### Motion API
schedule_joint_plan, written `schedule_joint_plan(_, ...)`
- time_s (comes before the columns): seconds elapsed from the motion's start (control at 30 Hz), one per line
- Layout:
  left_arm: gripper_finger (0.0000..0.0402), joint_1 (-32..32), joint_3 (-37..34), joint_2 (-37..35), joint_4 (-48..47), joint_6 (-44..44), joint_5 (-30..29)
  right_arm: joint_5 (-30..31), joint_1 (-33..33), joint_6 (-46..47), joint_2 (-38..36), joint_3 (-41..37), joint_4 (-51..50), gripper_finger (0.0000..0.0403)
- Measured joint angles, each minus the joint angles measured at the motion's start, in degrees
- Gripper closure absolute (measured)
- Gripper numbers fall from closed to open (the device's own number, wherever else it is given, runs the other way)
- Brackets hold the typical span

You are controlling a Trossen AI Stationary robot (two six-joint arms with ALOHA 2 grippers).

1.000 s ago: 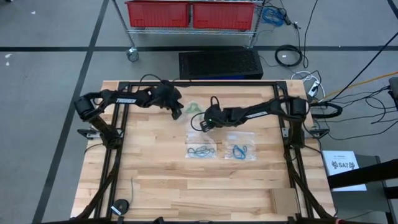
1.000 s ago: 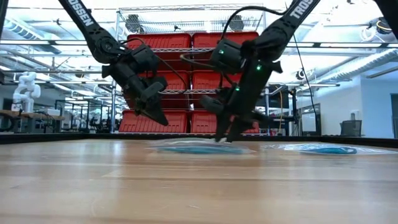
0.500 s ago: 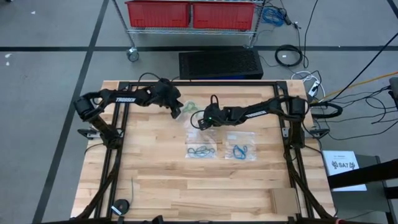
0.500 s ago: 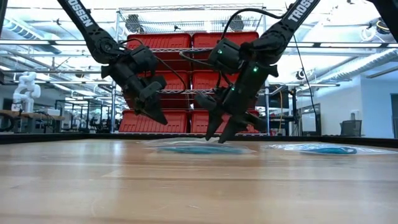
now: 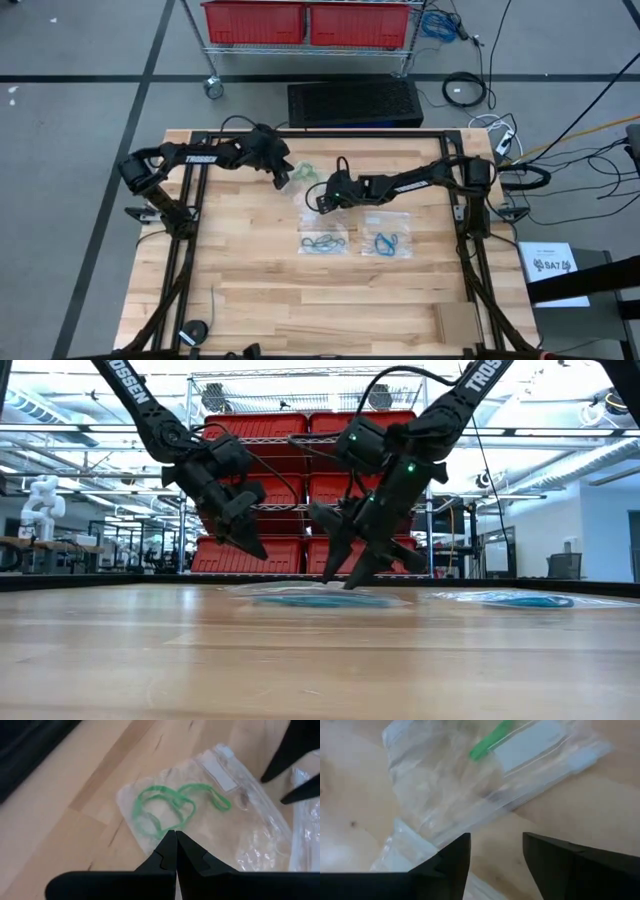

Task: Sort rubber bands
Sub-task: Close the top transparent zip bag

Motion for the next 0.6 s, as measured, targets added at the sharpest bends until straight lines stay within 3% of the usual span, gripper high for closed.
schedule_joint_plan(0.33, 0.04, 2.6, 0.0, -3.3, -0.3, 0.8, 2.6, 0.4, -2.8, 0.4, 0.4, 0.0, 9.1, 0.023)
schedule_joint_plan(0.6, 0.04, 2.9, 0.0, -4.5, -0.7, 0.8, 2.6, -0.5, -4.8, 3.2, 5.6, 0.2, 15.3, 0.023)
